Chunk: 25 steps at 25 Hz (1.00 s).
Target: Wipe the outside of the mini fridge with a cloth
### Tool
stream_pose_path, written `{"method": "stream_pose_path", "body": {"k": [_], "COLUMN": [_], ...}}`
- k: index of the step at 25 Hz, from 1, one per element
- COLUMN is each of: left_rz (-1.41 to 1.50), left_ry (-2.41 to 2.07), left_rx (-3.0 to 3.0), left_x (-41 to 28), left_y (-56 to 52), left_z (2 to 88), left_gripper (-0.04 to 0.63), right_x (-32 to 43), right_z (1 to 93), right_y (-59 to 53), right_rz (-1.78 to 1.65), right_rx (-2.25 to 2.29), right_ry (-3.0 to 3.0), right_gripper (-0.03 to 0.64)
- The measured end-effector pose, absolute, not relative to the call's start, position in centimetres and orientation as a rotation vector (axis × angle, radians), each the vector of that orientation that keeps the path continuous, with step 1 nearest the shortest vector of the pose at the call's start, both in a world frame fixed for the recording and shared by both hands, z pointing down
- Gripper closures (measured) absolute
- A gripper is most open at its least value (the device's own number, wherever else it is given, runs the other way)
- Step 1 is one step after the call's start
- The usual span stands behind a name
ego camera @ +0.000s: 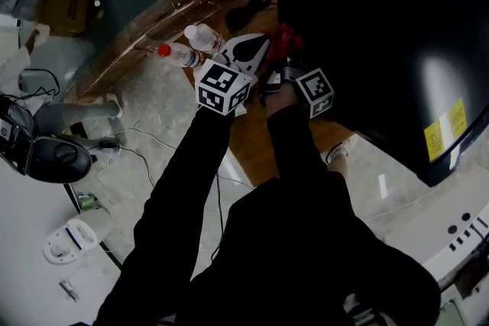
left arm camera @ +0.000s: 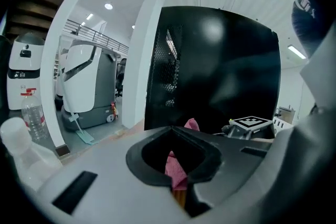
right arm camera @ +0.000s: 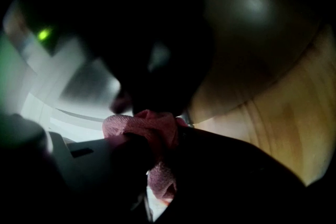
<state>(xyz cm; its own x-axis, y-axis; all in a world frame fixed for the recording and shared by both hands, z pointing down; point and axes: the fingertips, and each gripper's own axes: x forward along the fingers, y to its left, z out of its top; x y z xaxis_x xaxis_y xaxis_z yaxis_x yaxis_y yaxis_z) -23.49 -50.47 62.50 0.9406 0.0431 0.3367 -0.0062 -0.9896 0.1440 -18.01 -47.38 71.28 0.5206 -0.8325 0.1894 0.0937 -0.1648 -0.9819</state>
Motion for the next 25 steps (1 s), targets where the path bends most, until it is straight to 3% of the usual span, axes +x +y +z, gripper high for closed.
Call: {"method": "stream_pose_path", "body": {"k": [11, 17, 25], "left_rz": [0.534, 0.434, 0.215], "left_ry": [0.028, -0.074, -0.157], "left_rx": [2.916, 2.914, 2.965], "left_x": [-25.3, -27.4, -30.7], "left_y": [-49.9, -49.8, -46.0], "left_z": [63.7, 61.7, 51.8], "left_gripper": [0.591, 0.591, 0.591], "right_x": [-19.1, -21.7, -24.2], "right_z": [76.6, 70.3, 57.7], "right_y": [-46.1, -45.1, -41.7], "right_rz": [-1.024, -0.983, -0.842], "right_rx": [-1.579, -1.639, -1.652], "right_ry": [0.579, 0.879, 1.162], "right_gripper": [0.528, 0.528, 0.528]}}
